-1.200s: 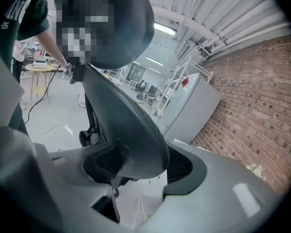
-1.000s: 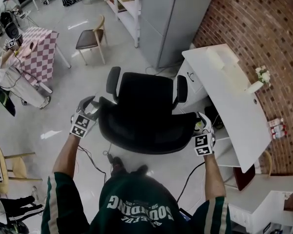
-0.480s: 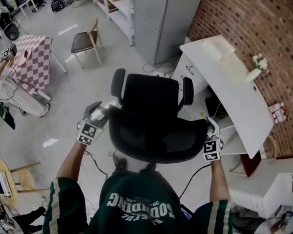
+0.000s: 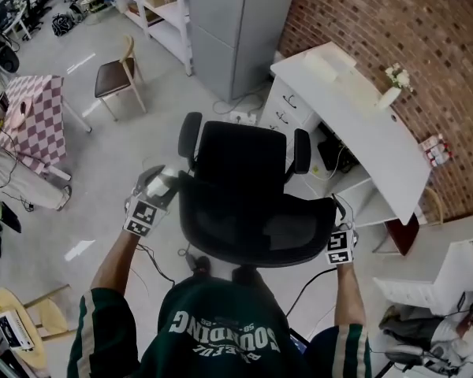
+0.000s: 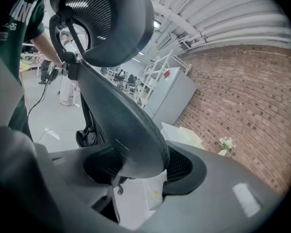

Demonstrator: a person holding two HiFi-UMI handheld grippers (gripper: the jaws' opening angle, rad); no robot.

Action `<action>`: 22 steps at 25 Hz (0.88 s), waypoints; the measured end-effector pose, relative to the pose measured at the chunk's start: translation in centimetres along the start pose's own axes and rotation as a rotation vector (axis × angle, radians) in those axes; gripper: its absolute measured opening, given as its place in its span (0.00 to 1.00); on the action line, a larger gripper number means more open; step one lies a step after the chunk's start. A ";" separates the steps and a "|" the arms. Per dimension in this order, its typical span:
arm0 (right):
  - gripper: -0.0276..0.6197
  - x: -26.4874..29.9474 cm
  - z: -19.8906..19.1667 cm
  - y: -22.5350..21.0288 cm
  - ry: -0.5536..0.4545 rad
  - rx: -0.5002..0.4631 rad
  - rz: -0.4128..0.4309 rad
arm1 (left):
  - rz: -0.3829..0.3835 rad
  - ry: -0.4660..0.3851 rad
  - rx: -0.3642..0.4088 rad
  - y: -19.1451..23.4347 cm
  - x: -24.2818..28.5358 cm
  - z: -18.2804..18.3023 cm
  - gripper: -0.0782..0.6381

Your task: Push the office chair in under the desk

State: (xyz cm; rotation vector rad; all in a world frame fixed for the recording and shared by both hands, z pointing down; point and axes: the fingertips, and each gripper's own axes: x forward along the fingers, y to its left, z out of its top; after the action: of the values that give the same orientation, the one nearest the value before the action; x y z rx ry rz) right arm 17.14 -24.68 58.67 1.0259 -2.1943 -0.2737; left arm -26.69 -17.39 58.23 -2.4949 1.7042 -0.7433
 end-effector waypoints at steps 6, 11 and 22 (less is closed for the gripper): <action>0.42 -2.9 -1.7 1.8 0.052 0.019 -0.073 | -0.067 -0.026 0.030 -0.3 -0.2 0.0 0.47; 0.42 -5.1 -1.9 3.7 0.074 0.056 -0.117 | -0.123 -0.040 0.049 -0.4 -0.3 -0.1 0.47; 0.42 -9.8 -3.0 5.8 0.122 0.143 -0.215 | -0.239 -0.079 0.086 -1.8 1.4 1.2 0.47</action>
State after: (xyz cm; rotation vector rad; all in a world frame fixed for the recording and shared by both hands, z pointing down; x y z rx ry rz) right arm 20.08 -13.35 58.57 1.3253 -2.0193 -0.1472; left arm -24.21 -18.19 58.16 -2.6576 1.3359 -0.7054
